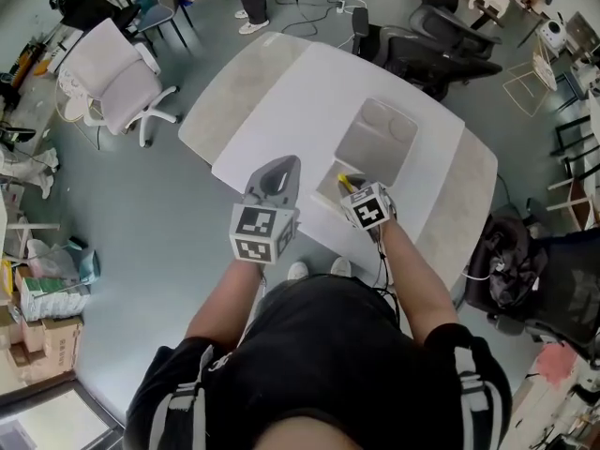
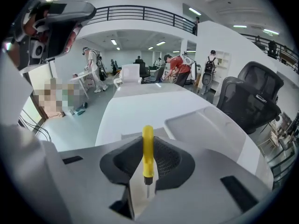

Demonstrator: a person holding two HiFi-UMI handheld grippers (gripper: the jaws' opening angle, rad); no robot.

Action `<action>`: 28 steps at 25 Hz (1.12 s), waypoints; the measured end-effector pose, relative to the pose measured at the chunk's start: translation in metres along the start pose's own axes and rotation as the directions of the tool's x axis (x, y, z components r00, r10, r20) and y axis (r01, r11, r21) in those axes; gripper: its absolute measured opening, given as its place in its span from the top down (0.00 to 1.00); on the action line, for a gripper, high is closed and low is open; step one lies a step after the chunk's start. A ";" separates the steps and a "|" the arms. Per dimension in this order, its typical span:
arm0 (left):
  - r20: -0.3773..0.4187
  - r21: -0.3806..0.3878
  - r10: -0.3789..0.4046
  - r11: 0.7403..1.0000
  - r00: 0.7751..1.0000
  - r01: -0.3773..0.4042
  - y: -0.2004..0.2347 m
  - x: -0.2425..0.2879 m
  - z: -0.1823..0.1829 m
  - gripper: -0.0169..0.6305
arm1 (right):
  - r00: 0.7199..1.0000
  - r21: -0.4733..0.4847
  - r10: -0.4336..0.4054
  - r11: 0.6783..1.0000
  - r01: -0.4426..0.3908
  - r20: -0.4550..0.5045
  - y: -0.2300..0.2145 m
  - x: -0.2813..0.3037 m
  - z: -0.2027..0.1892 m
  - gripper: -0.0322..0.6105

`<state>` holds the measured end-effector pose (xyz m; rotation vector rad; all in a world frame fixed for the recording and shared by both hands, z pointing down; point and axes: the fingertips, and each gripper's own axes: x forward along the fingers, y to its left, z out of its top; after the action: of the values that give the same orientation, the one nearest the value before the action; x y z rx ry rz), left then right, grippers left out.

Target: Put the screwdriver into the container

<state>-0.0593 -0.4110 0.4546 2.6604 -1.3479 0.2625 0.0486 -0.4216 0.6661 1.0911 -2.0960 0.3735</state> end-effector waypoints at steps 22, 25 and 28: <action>-0.031 0.004 0.118 0.993 0.993 -0.118 0.024 -0.023 -0.011 0.95 | 0.948 0.140 0.198 0.976 -0.167 -0.249 0.033 0.073 -0.048 0.84; -0.028 0.003 0.136 0.991 0.990 -0.136 0.027 -0.027 -0.010 0.95 | 0.949 0.106 0.120 0.990 -0.092 -0.292 0.019 0.072 -0.054 0.84; -0.024 0.004 0.154 0.988 0.988 -0.154 0.030 -0.031 -0.010 0.95 | 0.944 0.060 0.043 0.998 -0.024 -0.327 0.003 0.073 -0.060 0.84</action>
<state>-0.1026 -0.4028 0.4588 2.5490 -1.5480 0.3130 0.0481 -0.4297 0.7603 0.9516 -1.8181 0.5913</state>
